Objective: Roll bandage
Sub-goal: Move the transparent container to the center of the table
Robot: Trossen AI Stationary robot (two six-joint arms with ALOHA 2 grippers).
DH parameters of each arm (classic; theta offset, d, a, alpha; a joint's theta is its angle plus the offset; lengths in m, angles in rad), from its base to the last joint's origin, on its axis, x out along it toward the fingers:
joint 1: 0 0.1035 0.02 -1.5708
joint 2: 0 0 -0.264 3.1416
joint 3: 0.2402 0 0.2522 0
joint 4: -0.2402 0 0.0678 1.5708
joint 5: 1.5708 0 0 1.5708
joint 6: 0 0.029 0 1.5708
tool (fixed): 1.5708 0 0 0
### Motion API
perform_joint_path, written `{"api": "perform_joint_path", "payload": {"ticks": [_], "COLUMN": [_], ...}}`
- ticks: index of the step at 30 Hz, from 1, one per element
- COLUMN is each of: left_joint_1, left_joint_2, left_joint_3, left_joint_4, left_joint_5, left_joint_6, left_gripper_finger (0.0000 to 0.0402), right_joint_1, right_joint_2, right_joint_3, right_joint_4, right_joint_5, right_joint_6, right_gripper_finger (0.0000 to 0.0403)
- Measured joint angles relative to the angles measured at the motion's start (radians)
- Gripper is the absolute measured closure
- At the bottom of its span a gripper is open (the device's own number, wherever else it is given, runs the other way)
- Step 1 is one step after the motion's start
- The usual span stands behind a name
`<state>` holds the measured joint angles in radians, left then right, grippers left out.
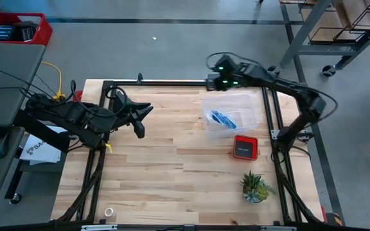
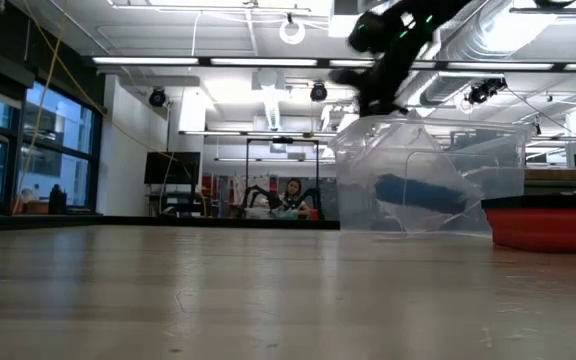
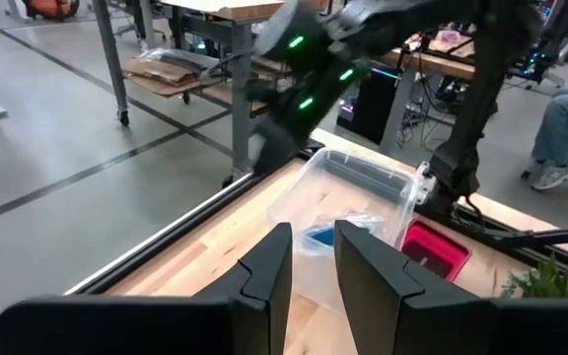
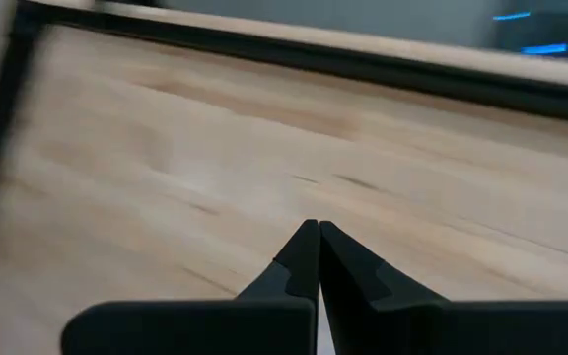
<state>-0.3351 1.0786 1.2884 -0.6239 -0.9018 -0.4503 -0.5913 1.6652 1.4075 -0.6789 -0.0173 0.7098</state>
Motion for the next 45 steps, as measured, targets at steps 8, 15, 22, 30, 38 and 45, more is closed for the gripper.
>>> {"api": "perform_joint_path", "payload": {"ticks": [8,15,22,30,38,45], "left_joint_1": [0.033,0.085,0.102,0.11,0.06,0.026], "left_joint_2": [0.0,0.0,0.001,0.007,-0.054,-0.139], "left_joint_3": [0.0,0.0,0.0,0.001,-0.198,-0.457], "left_joint_4": [-0.003,-0.005,-0.067,-0.263,-0.256,-0.142], "left_joint_5": [-0.003,0.073,0.106,0.081,0.01,-0.013], "left_joint_6": [0.019,0.035,0.059,-0.065,-0.235,-0.424], "left_gripper_finger": [0.0326,0.0326,0.0326,0.0389,0.0401,0.0401], "right_joint_1": [0.031,0.038,0.049,0.079,0.192,0.308], "right_joint_2": [-0.276,-0.396,-0.401,-0.4,-0.396,-0.299], "right_joint_3": [0.0,-0.134,-0.363,-0.461,-0.461,-0.461], "right_joint_4": [-0.758,-0.875,-0.684,-0.398,-0.186,-0.071], "right_joint_5": [0.437,0.428,0.367,0.298,0.265,0.221], "right_joint_6": [0.138,0.371,0.383,0.359,0.312,0.347], "right_gripper_finger": [0.0403,0.0403,0.0403,0.0403,0.0403,0.0403]}}
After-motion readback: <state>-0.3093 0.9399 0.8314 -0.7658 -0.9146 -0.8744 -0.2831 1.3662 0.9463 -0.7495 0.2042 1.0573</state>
